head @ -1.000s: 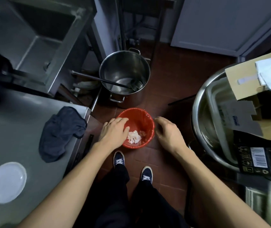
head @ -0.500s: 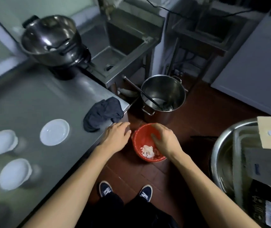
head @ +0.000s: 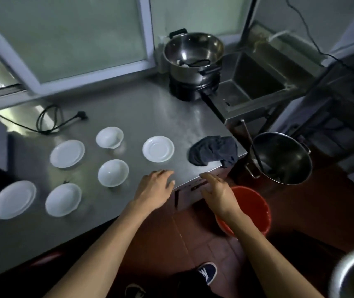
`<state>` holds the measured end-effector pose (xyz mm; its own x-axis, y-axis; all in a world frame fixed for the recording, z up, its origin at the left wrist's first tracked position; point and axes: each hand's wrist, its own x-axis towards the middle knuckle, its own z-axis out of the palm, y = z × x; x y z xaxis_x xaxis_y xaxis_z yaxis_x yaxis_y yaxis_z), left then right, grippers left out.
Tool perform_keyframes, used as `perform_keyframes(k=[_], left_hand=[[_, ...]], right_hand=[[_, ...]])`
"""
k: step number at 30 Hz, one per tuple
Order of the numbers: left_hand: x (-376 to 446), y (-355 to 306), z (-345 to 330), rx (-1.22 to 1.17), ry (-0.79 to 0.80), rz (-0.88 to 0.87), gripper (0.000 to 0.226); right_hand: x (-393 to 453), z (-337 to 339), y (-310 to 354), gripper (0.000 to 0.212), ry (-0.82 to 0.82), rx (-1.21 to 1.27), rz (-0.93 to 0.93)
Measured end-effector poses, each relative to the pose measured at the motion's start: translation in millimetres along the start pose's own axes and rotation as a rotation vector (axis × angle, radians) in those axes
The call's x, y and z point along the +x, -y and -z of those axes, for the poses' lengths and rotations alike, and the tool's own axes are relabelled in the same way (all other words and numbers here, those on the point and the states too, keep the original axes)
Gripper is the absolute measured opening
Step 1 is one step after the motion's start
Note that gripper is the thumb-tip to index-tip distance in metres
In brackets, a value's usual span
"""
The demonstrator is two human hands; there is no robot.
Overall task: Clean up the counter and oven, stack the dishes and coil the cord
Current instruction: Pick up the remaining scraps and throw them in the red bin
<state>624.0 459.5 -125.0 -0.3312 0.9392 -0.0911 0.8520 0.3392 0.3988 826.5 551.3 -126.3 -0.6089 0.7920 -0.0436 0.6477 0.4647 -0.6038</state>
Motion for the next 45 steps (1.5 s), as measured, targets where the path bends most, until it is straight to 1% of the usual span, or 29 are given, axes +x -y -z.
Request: perform_keyframes(k=[2,6,10,13,18,23,26,30,35,37,39,43,45], left_hand=[[-15.8,28.3,12.2,-0.006,-0.018,0.018,0.037],[-50.0,81.0,38.1,0.017,-0.063,0.067,0.037],[-85.1,132.0,62.9,0.024,-0.097,0.118,0.035],[-112.2,170.7,81.4,0.018,-0.134,0.149,0.035],[-156.5,227.1,108.3,-0.008,-0.200,0.249,0.036],[-198.9,267.5,120.6,-0.030,-0.249,0.374,0.036],[-220.4,288.0,118.8,-0.055,-0.268,0.455,0.038],[-236.6,310.4,115.6,-0.097,-0.257,0.586,0.041],[-236.8,346.9,125.8,-0.130,-0.206,0.693,0.045],[-236.3,359.5,134.3,-0.105,-0.197,0.733,0.045],[-236.9,371.9,142.6,-0.106,-0.198,0.786,0.043],[-240.4,392.4,154.8,-0.140,-0.240,0.901,0.029],[-245.9,399.8,157.5,-0.173,-0.280,0.952,0.031]], right_hand=[[5.4,-18.0,27.6,0.051,0.019,-0.036,0.043],[8.6,-53.3,82.6,0.044,0.032,-0.090,0.170],[6.9,-86.5,136.3,0.043,0.044,-0.131,0.246],[5.6,-112.0,175.8,0.042,0.063,-0.127,0.312],[2.3,-154.1,237.1,0.039,0.099,-0.080,0.402],[4.9,-189.4,287.1,0.036,0.165,-0.075,0.521],[12.5,-213.7,306.9,0.038,0.232,-0.080,0.542],[24.9,-244.7,328.9,0.038,0.324,-0.094,0.572],[52.6,-282.7,363.5,0.037,0.448,-0.077,0.668],[65.2,-296.5,377.3,0.039,0.483,-0.075,0.697],[76.9,-310.0,389.9,0.041,0.516,-0.061,0.724],[96.8,-335.2,420.0,0.041,0.574,-0.047,0.750],[102.8,-347.3,433.0,0.041,0.622,-0.061,0.788]])
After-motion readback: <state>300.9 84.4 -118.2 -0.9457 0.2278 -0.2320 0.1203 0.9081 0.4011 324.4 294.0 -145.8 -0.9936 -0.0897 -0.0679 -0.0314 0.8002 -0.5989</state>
